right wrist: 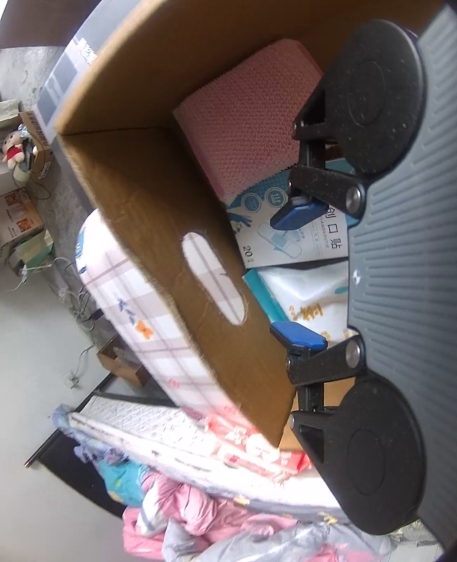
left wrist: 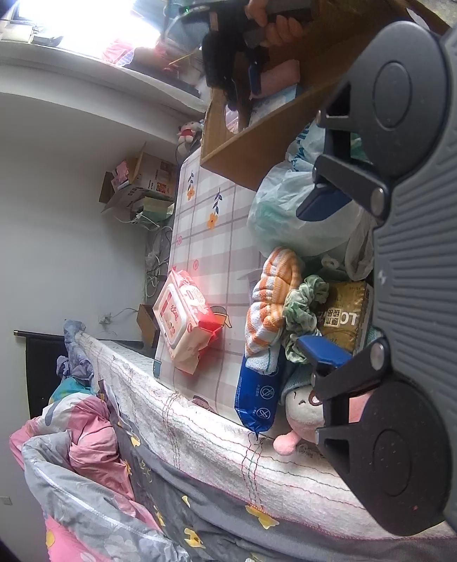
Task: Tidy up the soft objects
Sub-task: 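Withdraw the open right tool from the cardboard box, then reach the right tool to the blue-and-white cotton-pad bag on the pile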
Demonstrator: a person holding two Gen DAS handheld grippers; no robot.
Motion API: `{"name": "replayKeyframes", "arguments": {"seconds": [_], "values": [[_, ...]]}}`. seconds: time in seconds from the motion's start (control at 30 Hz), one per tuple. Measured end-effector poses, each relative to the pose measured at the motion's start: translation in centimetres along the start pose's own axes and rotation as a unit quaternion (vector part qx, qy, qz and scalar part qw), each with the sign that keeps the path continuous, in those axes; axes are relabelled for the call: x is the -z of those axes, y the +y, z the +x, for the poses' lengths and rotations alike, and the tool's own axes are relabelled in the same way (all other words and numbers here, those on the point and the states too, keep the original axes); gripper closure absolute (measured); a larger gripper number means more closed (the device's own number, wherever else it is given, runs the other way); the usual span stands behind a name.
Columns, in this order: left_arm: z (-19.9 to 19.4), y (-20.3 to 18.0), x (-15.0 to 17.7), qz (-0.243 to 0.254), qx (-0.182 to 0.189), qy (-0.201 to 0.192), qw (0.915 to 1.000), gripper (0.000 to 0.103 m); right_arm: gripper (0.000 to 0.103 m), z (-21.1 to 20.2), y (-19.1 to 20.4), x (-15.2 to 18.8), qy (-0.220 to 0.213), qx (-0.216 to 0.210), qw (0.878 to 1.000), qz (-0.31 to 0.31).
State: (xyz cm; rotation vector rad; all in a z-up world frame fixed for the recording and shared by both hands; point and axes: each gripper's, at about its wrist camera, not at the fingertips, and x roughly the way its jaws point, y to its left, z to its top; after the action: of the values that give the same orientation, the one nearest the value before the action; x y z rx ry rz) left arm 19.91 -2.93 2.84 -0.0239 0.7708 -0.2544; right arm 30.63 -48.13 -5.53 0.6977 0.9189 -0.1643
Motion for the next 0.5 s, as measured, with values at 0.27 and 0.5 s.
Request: {"name": "replayKeyframes", "arguments": {"seconds": [0.27,0.5], "values": [[-1.6,1.1,1.9,0.011,0.004,-0.009,0.9999,0.014,0.039,-9.0,0.1,1.2,-0.034,-0.039,0.999,-0.013],[-3.8,3.1,4.1,0.021,-0.001,-0.029,0.9994,0.012,0.033,-13.3,3.3,6.4,0.002,-0.098,0.994,-0.045]]}}
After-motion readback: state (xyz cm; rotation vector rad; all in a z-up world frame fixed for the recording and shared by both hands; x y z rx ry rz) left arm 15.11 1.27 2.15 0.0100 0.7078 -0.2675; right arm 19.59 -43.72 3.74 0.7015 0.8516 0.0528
